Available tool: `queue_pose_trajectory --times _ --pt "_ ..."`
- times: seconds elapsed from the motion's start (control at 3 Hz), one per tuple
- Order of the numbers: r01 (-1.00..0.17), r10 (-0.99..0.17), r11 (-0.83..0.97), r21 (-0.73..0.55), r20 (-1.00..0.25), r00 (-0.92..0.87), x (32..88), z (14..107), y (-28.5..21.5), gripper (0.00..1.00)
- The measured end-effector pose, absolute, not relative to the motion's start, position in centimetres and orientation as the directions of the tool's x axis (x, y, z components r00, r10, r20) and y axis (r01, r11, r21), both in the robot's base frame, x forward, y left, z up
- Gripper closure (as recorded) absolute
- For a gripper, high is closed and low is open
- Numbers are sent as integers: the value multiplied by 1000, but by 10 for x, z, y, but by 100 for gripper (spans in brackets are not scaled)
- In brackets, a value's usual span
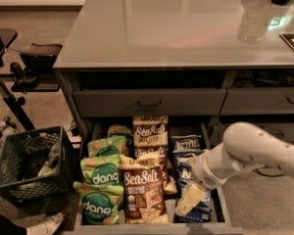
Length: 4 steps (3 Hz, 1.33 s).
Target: Pick brown chip bag from middle drawer and place on counter
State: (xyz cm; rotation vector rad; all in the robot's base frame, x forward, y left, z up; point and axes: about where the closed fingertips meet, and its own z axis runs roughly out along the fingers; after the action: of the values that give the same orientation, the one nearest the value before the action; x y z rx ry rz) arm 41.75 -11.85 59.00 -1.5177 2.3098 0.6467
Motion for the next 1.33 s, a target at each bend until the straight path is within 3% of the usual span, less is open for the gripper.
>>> queue_pose_trajectory --times 1.0,1.33 --pt "-919 -576 393 34 -770 -275 467 541 -59 0" --pt "-917 -572 398 39 -770 -281 462 538 -58 0"
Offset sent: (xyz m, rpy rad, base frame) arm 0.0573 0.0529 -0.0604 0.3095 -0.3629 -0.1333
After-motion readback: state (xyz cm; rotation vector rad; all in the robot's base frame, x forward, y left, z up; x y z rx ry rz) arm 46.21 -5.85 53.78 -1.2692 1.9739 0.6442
